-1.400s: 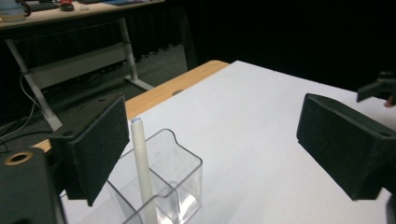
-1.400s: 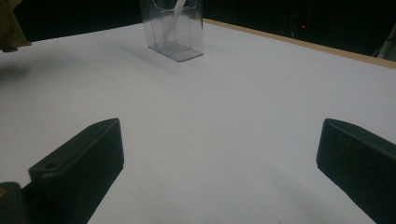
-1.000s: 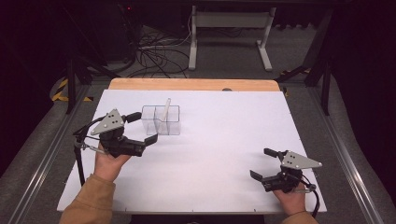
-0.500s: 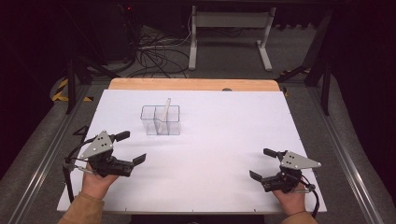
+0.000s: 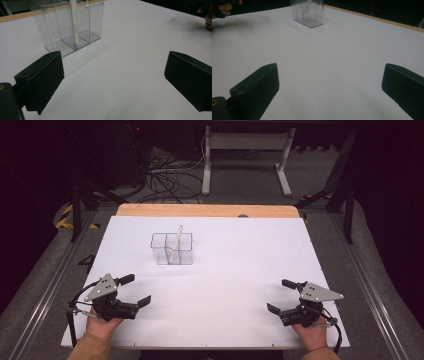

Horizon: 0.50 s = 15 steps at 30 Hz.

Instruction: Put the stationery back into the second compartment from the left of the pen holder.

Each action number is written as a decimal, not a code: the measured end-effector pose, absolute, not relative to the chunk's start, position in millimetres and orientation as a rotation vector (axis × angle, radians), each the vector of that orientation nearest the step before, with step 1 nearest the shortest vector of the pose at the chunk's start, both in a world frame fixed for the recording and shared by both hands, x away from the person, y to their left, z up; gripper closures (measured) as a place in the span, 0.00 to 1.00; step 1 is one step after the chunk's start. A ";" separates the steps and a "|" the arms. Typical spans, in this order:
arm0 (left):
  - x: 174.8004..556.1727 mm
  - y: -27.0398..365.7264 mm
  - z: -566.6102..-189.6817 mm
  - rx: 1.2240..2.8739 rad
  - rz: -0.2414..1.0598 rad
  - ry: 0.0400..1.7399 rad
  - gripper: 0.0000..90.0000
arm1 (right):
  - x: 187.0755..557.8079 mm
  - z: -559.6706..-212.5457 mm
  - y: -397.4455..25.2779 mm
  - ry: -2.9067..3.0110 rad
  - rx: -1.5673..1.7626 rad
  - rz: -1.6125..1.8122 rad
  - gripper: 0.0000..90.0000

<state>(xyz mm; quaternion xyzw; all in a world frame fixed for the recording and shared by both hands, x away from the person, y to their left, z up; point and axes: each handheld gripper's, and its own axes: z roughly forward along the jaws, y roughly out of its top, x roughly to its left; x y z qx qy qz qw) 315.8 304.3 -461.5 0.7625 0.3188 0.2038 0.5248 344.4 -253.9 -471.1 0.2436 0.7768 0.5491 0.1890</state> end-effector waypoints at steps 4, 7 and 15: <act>311.2 307.0 -468.6 1.833 0.519 0.757 0.04 | 344.4 -471.1 -253.9 2.185 0.684 1.543 0.02; 306.9 310.3 -471.7 1.800 0.504 0.765 0.04 | 344.3 -471.2 -253.8 2.187 0.682 1.544 0.02; 296.2 313.3 -478.8 1.847 0.531 0.764 0.00 | 344.2 -471.2 -253.6 2.189 0.679 1.544 0.02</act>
